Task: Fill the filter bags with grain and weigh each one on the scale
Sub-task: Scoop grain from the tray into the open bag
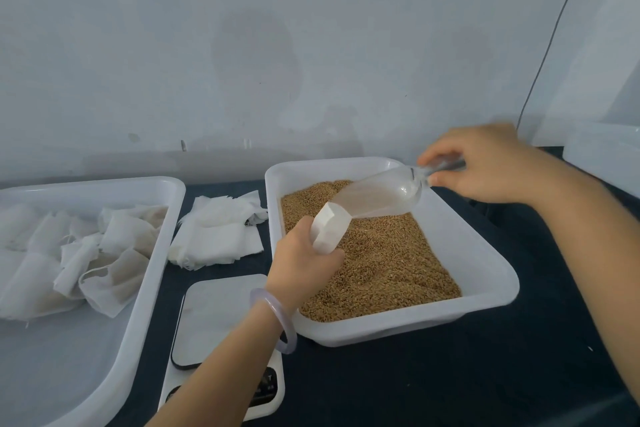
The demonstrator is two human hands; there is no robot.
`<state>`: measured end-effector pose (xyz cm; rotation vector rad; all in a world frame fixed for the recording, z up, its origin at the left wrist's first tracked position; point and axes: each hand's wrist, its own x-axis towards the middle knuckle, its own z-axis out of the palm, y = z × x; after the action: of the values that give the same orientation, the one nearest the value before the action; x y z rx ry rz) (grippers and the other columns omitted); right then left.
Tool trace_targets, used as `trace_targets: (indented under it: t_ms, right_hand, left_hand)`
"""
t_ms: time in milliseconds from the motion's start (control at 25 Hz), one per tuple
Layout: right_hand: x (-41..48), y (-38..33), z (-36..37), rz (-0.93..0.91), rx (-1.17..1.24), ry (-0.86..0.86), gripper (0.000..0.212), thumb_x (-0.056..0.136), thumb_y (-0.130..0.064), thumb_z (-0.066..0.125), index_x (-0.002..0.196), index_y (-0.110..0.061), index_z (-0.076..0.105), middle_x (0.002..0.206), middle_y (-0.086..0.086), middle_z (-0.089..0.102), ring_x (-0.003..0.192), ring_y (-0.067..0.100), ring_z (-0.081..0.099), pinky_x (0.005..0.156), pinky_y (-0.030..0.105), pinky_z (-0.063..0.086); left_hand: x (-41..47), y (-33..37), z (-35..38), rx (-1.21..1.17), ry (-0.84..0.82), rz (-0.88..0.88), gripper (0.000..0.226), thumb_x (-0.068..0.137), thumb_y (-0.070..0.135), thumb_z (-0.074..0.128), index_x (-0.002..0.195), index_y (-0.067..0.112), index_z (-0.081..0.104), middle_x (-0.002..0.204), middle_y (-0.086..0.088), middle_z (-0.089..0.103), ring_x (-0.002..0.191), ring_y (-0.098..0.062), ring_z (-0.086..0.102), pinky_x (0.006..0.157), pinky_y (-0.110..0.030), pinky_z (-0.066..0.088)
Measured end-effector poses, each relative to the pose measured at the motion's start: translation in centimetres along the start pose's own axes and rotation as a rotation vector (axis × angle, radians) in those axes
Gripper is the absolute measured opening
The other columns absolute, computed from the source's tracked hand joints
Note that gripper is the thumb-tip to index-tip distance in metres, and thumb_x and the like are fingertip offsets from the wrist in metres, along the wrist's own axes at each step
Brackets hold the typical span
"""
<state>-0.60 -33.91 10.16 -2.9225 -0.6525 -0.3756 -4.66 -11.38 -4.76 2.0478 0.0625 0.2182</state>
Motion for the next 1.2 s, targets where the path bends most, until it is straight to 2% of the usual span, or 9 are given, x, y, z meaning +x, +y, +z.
trace_targets:
  t_ms: [120,280,440,560,720,840,960,1080,1200]
  right_hand:
    - [-0.8,2.1,3.5,0.153,0.358,-0.047,0.019,0.085,-0.023,0.067,0.099,-0.036,0.064,0.103,-0.017,0.063,0.104,0.007,0.056,0.092,0.027,0.038]
    - [-2.1,2.3,11.1,0.22,0.229,-0.215,0.026,0.087,-0.031,0.063,0.112,-0.032,0.06,0.114,-0.013,0.062,0.102,0.006,0.056,0.096,0.035,0.046]
    - [-3.0,1.1,15.0,0.185,0.257,-0.326,0.022,0.086,-0.033,0.065,0.106,-0.036,0.058,0.112,-0.014,0.062,0.105,0.007,0.056,0.101,0.035,0.042]
    - [-2.6,0.1,14.8,0.11,0.135,-0.274,0.037,0.084,-0.044,0.063,0.119,-0.031,0.058,0.12,-0.014,0.059,0.115,0.008,0.051,0.109,0.039,0.032]
    - [-2.4,-5.6,11.6,-0.039,0.797,-0.217,0.053,0.068,-0.069,0.061,0.114,-0.043,0.056,0.112,-0.027,0.062,0.103,-0.009,0.056,0.088,0.02,0.049]
    - [-1.3,-9.9,11.3,-0.143,1.199,-0.244,0.035,0.073,-0.041,0.074,0.106,-0.035,0.064,0.104,-0.014,0.07,0.097,0.004,0.066,0.077,0.022,0.054]
    - [-0.1,-13.5,11.9,-0.144,1.217,-0.215,0.021,0.08,-0.021,0.073,0.1,-0.028,0.07,0.095,-0.003,0.073,0.09,0.014,0.069,0.076,0.034,0.058]
    - [0.6,-16.3,13.4,-0.188,1.087,-0.226,0.009,0.081,-0.018,0.072,0.089,-0.023,0.073,0.082,0.0,0.074,0.073,0.015,0.07,0.065,0.029,0.059]
    - [1.3,-18.6,15.0,-0.279,0.773,-0.184,0.018,0.08,-0.023,0.069,0.073,-0.008,0.063,0.068,0.005,0.064,0.059,0.018,0.059,0.056,0.034,0.05]
  left_hand:
    - [0.1,0.0,-0.7,-0.182,-0.068,-0.02,0.029,0.077,0.025,0.074,0.099,0.017,0.056,0.084,-0.007,0.066,0.069,-0.016,0.065,0.055,-0.02,0.052]
    - [0.2,0.2,-1.8,-0.627,-0.129,-0.079,0.042,0.073,0.043,0.071,0.091,0.006,0.066,0.073,-0.011,0.068,0.07,-0.021,0.068,0.061,-0.026,0.055]
    - [0.5,0.0,-2.2,-0.689,-0.211,-0.131,0.061,0.077,0.056,0.051,0.106,0.005,0.065,0.085,-0.015,0.071,0.083,-0.024,0.07,0.067,-0.037,0.059]
    - [0.1,0.5,-2.6,-0.541,-0.248,-0.091,0.06,0.077,0.063,0.042,0.108,0.017,0.065,0.106,-0.016,0.068,0.1,-0.024,0.066,0.09,-0.043,0.054]
    - [-1.2,1.5,-5.3,-0.325,-0.337,0.001,0.051,0.076,0.076,0.037,0.097,0.037,0.064,0.102,0.009,0.071,0.1,-0.008,0.066,0.085,-0.024,0.054]
    - [-2.1,1.9,-8.2,-0.295,-0.429,0.088,0.042,0.083,0.068,0.033,0.102,0.043,0.061,0.101,0.021,0.07,0.098,0.004,0.063,0.076,-0.012,0.051]
    - [-3.0,0.8,-10.9,-0.243,-0.396,0.179,0.029,0.092,0.047,0.041,0.116,0.037,0.054,0.118,0.012,0.063,0.11,-0.003,0.059,0.089,-0.019,0.049]
    - [-4.0,-1.4,-14.2,0.05,-0.239,0.141,0.017,0.079,0.023,0.074,0.092,0.029,0.065,0.081,0.017,0.07,0.08,-0.001,0.065,0.068,-0.011,0.049]
    - [-4.1,-2.9,-16.0,0.486,-0.121,0.003,0.028,0.074,0.025,0.078,0.057,0.023,0.055,0.044,0.011,0.052,0.046,-0.001,0.048,0.045,-0.009,0.036]
